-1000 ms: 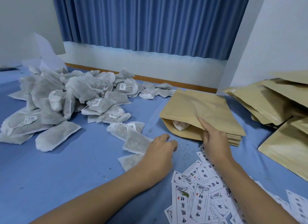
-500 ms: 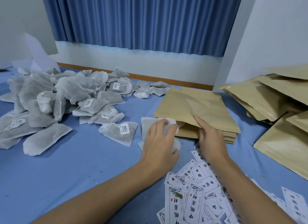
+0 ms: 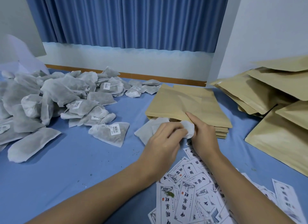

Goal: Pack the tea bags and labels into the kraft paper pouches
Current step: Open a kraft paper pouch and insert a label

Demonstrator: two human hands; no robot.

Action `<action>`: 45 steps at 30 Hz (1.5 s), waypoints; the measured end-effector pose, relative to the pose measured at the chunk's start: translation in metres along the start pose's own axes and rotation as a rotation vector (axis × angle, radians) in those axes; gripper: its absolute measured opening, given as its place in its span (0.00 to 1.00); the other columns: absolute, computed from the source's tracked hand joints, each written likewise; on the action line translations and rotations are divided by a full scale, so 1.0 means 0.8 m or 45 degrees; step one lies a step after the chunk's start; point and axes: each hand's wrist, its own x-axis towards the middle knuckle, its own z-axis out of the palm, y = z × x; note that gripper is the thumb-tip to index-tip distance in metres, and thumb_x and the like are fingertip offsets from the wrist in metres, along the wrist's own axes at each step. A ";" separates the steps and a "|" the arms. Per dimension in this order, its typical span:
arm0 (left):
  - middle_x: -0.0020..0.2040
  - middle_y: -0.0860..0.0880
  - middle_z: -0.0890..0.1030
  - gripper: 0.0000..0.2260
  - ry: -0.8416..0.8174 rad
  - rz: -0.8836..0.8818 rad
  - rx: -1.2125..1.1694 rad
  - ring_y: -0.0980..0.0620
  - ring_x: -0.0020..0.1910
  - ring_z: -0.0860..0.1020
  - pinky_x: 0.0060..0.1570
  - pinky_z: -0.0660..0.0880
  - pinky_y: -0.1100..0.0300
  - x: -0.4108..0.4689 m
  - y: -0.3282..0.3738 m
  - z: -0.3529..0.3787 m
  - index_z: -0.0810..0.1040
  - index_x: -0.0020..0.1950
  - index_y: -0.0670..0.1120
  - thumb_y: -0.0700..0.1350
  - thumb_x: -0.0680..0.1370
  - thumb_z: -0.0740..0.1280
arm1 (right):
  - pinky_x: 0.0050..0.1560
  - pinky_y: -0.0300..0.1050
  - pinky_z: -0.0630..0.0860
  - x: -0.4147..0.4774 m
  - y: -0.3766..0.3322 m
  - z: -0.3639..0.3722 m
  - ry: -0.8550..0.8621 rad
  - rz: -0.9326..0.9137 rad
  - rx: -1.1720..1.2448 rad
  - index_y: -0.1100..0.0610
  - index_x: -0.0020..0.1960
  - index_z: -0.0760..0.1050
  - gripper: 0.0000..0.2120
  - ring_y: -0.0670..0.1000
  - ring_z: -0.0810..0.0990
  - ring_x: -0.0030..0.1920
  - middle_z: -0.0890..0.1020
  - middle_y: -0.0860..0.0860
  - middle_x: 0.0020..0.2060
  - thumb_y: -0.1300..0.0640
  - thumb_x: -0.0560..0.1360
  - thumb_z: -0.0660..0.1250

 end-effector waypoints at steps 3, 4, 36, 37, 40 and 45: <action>0.61 0.47 0.77 0.14 -0.353 -0.147 0.126 0.46 0.61 0.74 0.50 0.77 0.49 0.012 -0.014 0.023 0.79 0.59 0.41 0.30 0.76 0.63 | 0.36 0.33 0.67 0.001 -0.003 0.003 0.041 0.027 -0.002 0.46 0.72 0.75 0.25 0.40 0.75 0.35 0.79 0.48 0.35 0.64 0.79 0.59; 0.62 0.48 0.76 0.15 -0.417 -0.183 0.157 0.47 0.63 0.72 0.49 0.76 0.49 0.015 -0.018 0.030 0.77 0.60 0.42 0.30 0.75 0.62 | 0.36 0.32 0.66 0.001 -0.003 0.004 0.052 0.022 0.001 0.47 0.71 0.75 0.25 0.40 0.75 0.34 0.79 0.47 0.34 0.65 0.79 0.58; 0.70 0.53 0.70 0.17 -0.711 -0.074 0.530 0.47 0.68 0.69 0.64 0.65 0.49 0.042 -0.051 0.060 0.71 0.67 0.52 0.46 0.78 0.59 | 0.39 0.33 0.65 0.003 -0.008 -0.002 0.321 -0.063 -0.076 0.49 0.68 0.78 0.24 0.48 0.70 0.32 0.78 0.50 0.34 0.69 0.77 0.63; 0.73 0.52 0.68 0.17 -0.692 -0.052 0.548 0.47 0.70 0.67 0.68 0.62 0.48 0.031 -0.053 0.052 0.72 0.67 0.51 0.46 0.79 0.58 | 0.39 0.33 0.65 0.003 -0.009 -0.002 0.311 -0.049 -0.089 0.49 0.68 0.78 0.25 0.50 0.69 0.31 0.76 0.49 0.33 0.69 0.77 0.62; 0.72 0.48 0.66 0.18 -0.633 -0.079 0.496 0.46 0.69 0.66 0.70 0.60 0.49 0.006 -0.054 0.028 0.72 0.67 0.48 0.42 0.77 0.60 | 0.38 0.33 0.64 0.001 -0.012 -0.003 0.272 -0.002 -0.098 0.50 0.69 0.78 0.24 0.46 0.69 0.28 0.72 0.47 0.30 0.69 0.78 0.62; 0.63 0.50 0.66 0.22 -0.607 -0.299 0.266 0.47 0.60 0.68 0.48 0.75 0.49 -0.005 -0.052 0.010 0.68 0.64 0.48 0.30 0.74 0.62 | 0.37 0.33 0.64 -0.004 -0.018 -0.005 0.231 0.008 -0.101 0.49 0.70 0.77 0.25 0.41 0.71 0.26 0.67 0.37 0.28 0.69 0.78 0.61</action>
